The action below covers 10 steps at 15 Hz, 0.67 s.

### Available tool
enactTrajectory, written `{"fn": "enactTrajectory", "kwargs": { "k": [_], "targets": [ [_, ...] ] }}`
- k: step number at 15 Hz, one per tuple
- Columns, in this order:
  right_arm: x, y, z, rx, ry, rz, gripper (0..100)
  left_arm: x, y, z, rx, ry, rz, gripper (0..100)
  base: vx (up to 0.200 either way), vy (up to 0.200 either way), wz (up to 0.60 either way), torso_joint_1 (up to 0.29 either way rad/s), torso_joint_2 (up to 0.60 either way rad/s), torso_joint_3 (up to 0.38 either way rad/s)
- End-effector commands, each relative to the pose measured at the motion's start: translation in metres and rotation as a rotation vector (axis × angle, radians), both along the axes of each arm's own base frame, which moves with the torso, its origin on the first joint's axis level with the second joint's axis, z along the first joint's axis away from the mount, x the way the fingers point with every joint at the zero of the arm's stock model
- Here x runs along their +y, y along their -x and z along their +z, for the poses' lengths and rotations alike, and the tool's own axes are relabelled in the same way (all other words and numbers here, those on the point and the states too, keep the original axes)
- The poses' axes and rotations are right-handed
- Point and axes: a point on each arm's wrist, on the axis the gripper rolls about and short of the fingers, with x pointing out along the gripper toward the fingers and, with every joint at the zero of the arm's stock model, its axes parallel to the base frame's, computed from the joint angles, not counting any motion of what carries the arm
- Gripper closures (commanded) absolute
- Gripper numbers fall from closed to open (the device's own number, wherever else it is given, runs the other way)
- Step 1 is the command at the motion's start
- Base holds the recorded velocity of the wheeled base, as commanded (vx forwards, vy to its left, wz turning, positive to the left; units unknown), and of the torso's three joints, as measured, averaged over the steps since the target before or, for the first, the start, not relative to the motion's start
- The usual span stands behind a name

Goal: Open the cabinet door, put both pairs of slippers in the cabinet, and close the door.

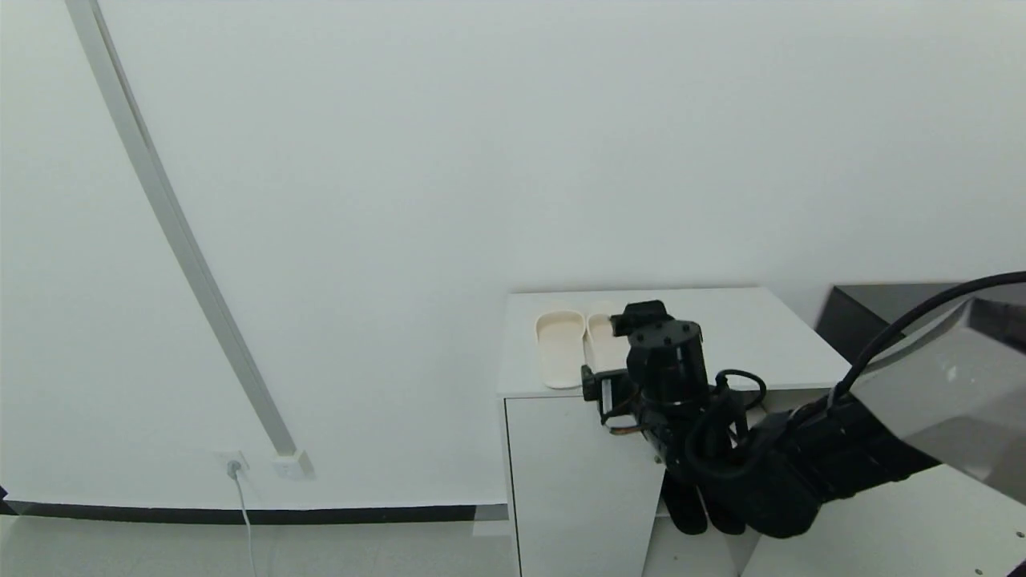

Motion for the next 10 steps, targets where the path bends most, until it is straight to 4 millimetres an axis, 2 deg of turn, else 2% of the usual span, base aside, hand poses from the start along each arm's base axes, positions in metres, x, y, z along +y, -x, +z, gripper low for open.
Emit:
{"fn": "enactTrajectory", "kwargs": {
  "k": [1, 4, 9, 10],
  "targets": [
    [0.002, -0.005, 0.036, -0.062, -0.092, -0.063, 0, 0.0, 0.0, 0.0, 0.002, -0.004, 0.0, 100, 0.0, 0.0, 0.0, 0.0, 0.0, 0.0],
    [0.003, -0.006, 0.024, -0.039, -0.075, -0.066, 0, 0.0, 0.0, 0.0, 0.001, 0.002, 0.0, 100, 0.0, 0.0, 0.0, 0.0, 0.0, 0.0],
    [0.011, -0.007, 0.0, 0.005, -0.048, -0.057, 0, 0.0, 0.0, 0.0, 0.001, 0.002, -0.002, 100, 0.2, 0.0, 0.0, 0.001, 0.0, 0.0],
    [0.014, -0.007, -0.01, 0.024, -0.034, -0.054, 0, 0.0, 0.0, 0.0, 0.001, 0.002, 0.0, 100, 0.2, 0.0, 0.0, -0.002, -0.01, 0.002]
  ]
}}
